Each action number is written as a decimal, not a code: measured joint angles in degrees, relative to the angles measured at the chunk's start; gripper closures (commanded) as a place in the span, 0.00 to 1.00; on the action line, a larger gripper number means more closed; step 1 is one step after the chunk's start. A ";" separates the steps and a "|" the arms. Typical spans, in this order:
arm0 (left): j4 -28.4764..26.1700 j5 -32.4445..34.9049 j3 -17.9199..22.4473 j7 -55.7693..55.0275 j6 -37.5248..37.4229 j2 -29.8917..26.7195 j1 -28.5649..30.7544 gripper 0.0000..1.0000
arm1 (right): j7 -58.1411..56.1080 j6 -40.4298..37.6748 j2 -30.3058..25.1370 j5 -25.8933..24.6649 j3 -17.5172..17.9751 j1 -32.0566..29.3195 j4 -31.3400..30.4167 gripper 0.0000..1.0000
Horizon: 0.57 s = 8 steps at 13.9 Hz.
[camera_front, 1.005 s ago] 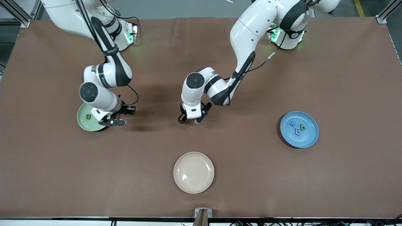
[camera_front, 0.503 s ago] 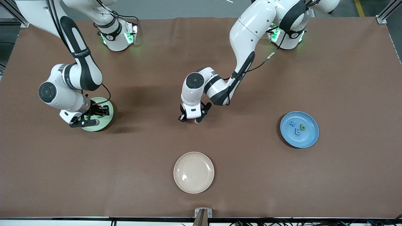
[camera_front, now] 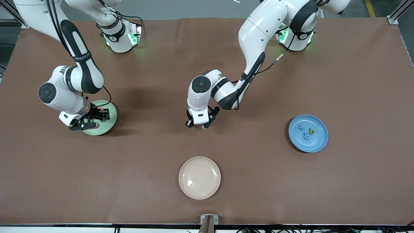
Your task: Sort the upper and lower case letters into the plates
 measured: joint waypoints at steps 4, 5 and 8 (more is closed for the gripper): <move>0.11 2.11 0.30 9.69 -11.54 -5.70 6.21 0.97 | -0.02 2.16 2.31 0.00 0.01 -0.01 -0.12 0.84; 0.10 2.25 0.35 12.74 -14.32 -6.90 7.60 0.97 | -0.02 2.59 2.90 0.00 0.02 -0.01 -0.13 0.83; -1.83 2.45 0.50 23.61 -23.11 -11.27 12.78 0.95 | -0.03 3.79 4.21 0.00 0.05 -0.01 -0.11 0.81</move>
